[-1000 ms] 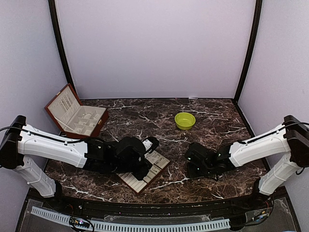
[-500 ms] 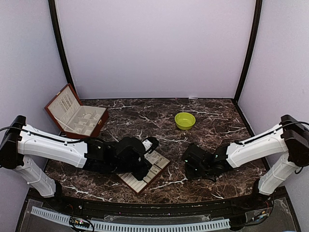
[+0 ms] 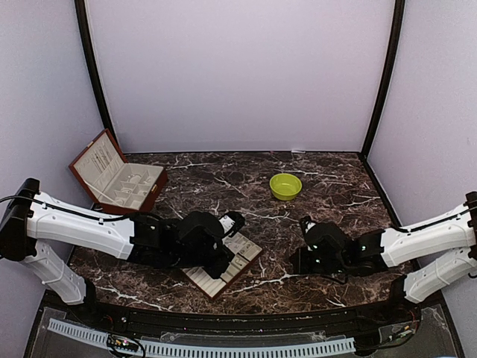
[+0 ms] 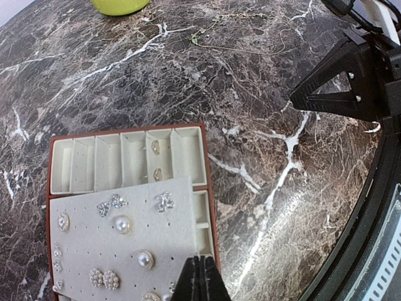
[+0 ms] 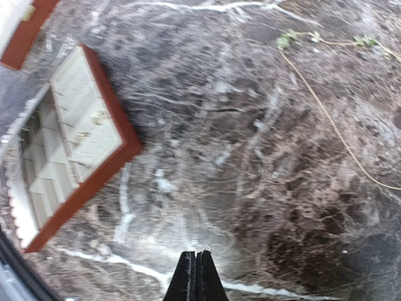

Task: Organize the mixed jewelry
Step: Pick up the earring from the center of the board, then place the earring in the compartment beneath the earring panel.

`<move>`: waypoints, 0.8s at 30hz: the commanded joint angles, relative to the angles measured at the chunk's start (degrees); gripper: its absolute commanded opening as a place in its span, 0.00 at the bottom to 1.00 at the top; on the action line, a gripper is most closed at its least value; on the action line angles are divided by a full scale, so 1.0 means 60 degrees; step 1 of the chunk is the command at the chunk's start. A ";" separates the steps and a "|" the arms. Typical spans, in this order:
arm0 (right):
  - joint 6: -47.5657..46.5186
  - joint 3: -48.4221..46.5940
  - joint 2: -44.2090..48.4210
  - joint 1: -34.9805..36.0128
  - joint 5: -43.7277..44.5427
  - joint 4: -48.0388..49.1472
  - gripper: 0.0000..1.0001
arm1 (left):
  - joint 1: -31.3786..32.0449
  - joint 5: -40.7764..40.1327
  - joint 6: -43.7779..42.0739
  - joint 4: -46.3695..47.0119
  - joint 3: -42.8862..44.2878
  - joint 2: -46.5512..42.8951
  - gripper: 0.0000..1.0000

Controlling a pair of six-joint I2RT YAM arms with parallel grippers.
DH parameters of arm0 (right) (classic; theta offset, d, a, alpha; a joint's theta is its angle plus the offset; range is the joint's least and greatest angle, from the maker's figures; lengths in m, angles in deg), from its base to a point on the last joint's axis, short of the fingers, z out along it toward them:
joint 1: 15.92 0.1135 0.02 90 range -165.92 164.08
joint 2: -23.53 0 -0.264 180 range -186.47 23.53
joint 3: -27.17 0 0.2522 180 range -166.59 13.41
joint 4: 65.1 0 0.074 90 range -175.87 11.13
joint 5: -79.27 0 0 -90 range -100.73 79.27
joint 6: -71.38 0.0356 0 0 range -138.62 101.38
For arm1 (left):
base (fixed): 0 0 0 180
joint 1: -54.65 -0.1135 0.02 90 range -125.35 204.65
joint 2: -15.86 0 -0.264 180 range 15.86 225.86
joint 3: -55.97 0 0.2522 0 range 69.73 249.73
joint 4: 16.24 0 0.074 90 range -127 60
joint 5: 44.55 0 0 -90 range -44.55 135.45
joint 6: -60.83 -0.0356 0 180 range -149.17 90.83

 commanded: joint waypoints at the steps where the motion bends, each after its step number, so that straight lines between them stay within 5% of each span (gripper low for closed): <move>1: -0.0120 0.0308 0.0313 0.0044 -0.0594 0.1548 0.00 | 0.0013 -0.0127 0.0035 -0.0239 -0.0098 -0.0431 0.00; 24: -0.0702 -0.1485 -0.3098 0.0601 -0.2627 0.5160 0.00 | 0.0013 -0.0102 0.0100 -0.0159 -0.0207 -0.0540 0.00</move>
